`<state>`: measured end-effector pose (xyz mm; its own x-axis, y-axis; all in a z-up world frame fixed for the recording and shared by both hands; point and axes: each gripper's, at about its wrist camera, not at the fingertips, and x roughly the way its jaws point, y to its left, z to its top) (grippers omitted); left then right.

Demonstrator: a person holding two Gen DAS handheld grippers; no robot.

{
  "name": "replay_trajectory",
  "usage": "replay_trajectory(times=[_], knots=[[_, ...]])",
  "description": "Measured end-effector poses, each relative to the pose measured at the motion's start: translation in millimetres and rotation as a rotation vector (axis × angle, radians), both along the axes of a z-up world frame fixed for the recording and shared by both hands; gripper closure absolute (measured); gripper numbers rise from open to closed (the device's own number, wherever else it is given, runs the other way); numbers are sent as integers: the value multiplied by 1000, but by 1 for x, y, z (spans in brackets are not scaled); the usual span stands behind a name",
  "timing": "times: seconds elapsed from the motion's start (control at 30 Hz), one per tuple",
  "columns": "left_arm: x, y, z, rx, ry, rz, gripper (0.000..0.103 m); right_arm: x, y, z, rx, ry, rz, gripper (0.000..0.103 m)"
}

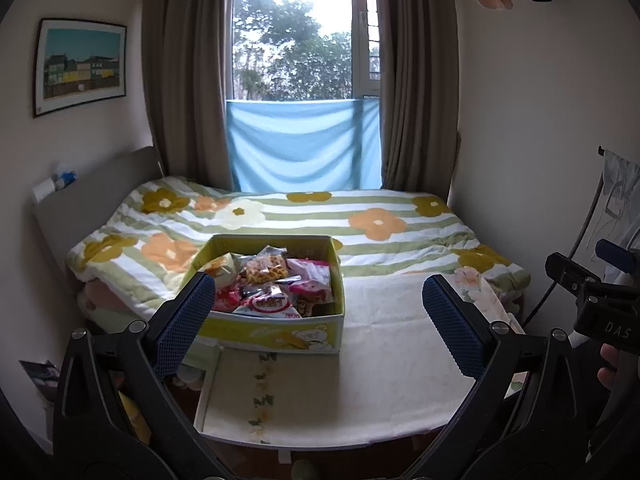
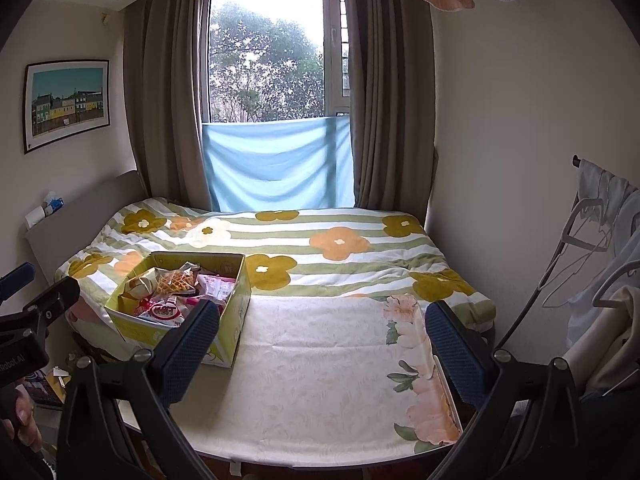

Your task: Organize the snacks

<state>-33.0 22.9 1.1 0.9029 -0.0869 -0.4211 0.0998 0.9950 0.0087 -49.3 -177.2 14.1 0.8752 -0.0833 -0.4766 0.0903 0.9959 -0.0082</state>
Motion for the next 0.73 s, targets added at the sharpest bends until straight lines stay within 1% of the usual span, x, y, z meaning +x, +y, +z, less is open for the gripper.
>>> replay_trajectory(times=[0.2,0.47,0.6,0.73], knots=[[3,1,-4,10,15,9,0,0,-1,-2,7,8,-11,1],[2,-1,-4,32,-5,34,0,0,-3,-1,12,7,-14,1],[1,-3,-6,30,-13,20,0,1,-2,-1,14,11,-14,1],[0,-5,-7,47,-24,25,0,2,-2,-2,13,13,-14,1]])
